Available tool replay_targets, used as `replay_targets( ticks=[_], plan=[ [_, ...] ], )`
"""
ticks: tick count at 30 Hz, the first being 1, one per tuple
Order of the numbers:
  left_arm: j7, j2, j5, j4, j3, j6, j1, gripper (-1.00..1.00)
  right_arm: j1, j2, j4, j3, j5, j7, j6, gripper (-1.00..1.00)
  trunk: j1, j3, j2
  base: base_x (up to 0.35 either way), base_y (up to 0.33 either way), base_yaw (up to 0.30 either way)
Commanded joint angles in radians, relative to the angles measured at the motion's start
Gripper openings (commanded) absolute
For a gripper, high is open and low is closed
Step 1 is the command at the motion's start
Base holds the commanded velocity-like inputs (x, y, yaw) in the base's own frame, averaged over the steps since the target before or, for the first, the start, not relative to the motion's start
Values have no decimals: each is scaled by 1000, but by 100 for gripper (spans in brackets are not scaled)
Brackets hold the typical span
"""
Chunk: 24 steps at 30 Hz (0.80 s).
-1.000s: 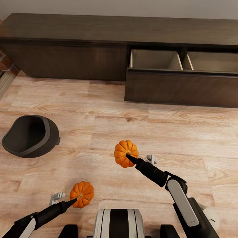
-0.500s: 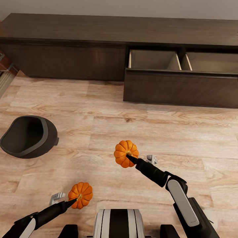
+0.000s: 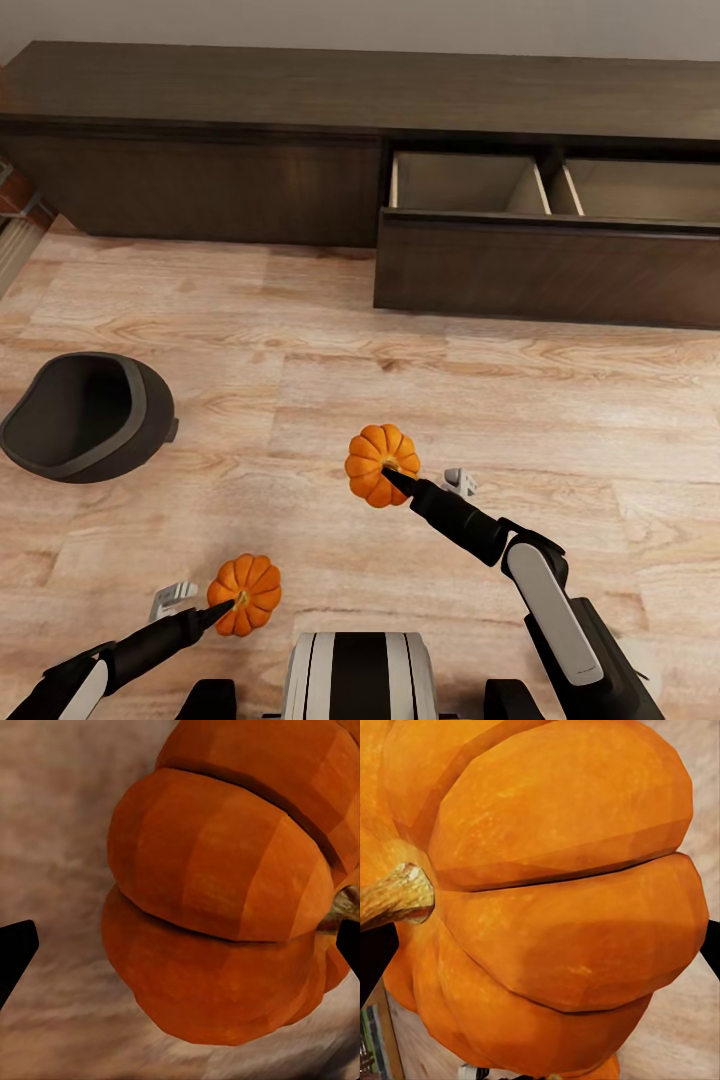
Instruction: Place each of the two pumpkins and all three candles from the living room inside a cabinet in the living room (use any cabinet), then make sure every cabinet is closed, and position the cauldron so it is next to a table in the living room.
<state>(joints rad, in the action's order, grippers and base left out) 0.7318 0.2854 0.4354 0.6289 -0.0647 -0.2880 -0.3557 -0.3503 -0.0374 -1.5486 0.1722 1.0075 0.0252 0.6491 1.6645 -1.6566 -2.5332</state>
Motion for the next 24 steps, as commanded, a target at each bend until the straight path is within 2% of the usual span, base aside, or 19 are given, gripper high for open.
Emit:
replay_targets(
  ticks=[1, 24],
  plan=[
    [3, 0, 8, 0, -1, -10, 0, 100, 0, 0, 0, 0, 0, 3, 3, -100, 0, 0, 0, 0, -62, 0],
    [4, 1, 8, 0, -3, -10, 0, 100, -1, -4, 1, -2, 2, 6, 4, -100, 1, -8, -1, 0, -6, 0]
  ],
)
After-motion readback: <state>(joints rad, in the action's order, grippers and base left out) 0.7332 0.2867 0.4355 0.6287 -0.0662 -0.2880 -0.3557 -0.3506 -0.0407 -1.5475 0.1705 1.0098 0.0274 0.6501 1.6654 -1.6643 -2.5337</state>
